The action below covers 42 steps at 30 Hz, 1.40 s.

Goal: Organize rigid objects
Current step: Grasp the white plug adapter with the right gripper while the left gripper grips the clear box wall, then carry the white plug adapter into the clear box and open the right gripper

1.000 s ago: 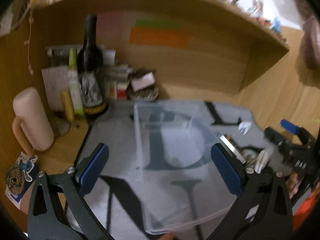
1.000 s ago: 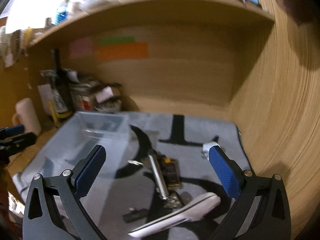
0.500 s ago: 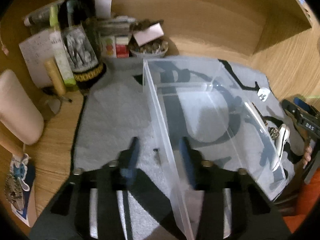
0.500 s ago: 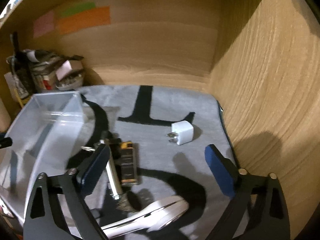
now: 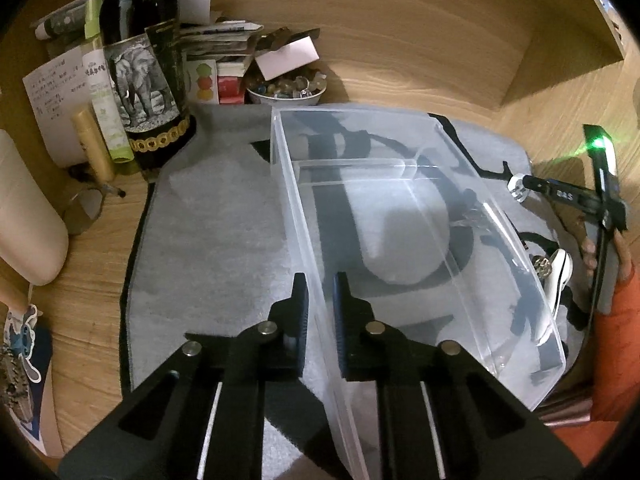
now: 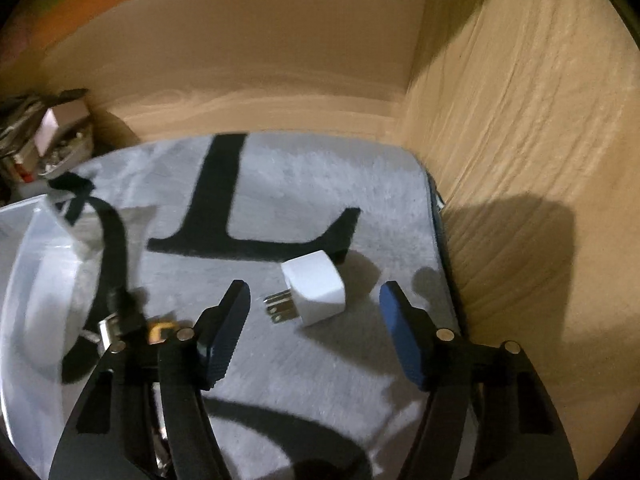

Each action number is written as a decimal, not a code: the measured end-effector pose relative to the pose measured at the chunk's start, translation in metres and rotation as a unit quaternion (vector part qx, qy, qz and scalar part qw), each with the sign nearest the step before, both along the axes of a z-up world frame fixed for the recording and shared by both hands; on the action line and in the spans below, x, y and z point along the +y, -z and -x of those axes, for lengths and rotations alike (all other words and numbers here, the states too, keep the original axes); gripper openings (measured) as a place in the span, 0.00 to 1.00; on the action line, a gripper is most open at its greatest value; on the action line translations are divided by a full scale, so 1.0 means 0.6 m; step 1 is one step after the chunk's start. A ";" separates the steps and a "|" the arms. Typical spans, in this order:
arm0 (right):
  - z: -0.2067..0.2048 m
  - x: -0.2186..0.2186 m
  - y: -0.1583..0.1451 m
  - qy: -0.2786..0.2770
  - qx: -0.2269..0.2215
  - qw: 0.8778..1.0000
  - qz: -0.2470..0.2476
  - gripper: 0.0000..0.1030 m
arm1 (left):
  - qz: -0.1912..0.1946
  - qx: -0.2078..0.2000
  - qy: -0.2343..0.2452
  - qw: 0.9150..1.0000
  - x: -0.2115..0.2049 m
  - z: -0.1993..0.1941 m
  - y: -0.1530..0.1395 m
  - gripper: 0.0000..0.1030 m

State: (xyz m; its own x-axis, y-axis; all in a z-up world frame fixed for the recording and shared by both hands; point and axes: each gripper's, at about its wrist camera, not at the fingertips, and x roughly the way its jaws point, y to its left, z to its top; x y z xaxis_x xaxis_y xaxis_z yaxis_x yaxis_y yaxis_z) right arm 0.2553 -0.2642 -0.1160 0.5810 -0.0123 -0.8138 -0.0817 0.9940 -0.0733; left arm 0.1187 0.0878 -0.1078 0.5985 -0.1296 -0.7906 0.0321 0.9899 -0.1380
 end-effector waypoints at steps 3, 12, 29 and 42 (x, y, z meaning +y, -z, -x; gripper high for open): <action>-0.022 -0.006 0.018 0.004 0.029 1.000 -0.010 0.44 | 0.001 -0.002 -0.001 1.000 0.001 0.000 0.000 0.12; -0.019 -0.006 0.013 -0.008 0.033 0.998 -0.043 0.27 | 0.000 -0.004 -0.002 1.000 0.001 0.000 0.000 0.12; 0.097 0.107 -0.102 -0.109 -0.076 0.990 -0.048 0.27 | 0.006 -0.012 -0.005 1.000 0.003 0.003 0.000 0.12; 0.142 0.243 -0.125 -0.211 -0.099 0.969 -0.085 0.27 | -0.004 -0.018 0.002 1.000 0.001 0.002 0.000 0.12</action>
